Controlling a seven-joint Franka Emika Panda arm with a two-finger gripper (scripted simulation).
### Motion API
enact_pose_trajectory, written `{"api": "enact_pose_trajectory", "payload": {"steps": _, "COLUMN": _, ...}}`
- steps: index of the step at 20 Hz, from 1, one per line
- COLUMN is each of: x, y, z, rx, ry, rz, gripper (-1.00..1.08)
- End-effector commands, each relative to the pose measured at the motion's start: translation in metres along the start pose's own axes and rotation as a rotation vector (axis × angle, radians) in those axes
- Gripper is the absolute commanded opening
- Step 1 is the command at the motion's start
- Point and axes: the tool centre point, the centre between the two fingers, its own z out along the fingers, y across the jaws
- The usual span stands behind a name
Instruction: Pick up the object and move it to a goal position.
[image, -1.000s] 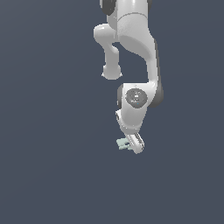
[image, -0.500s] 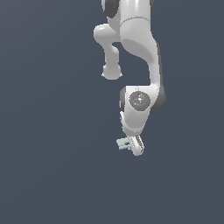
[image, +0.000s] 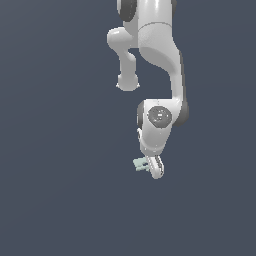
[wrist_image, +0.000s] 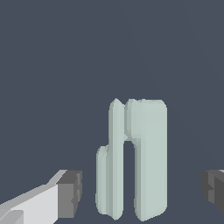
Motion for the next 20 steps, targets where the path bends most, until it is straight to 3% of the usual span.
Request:
{"api": "enact_pose_trajectory", "payload": {"steps": 1, "x": 0.000, "y": 0.001, "z": 0.008, "rx": -0.001, "ry": 0.000, "rz": 0.001, "gripper": 1.00}}
{"api": "enact_pose_trajectory", "payload": {"steps": 13, "x": 0.000, "y": 0.000, "z": 0.046, "rx": -0.001, "ry": 0.000, "rz": 0.004, "gripper": 1.00}}
{"api": "enact_pose_trajectory", "payload": {"steps": 14, "x": 0.000, "y": 0.000, "z": 0.046, "rx": -0.001, "ry": 0.000, "rz": 0.004, "gripper": -1.00}}
{"api": "enact_pose_trajectory", "payload": {"steps": 20, "x": 0.000, "y": 0.000, "z": 0.046, "rx": -0.001, "ry": 0.000, "rz": 0.004, "gripper": -1.00}}
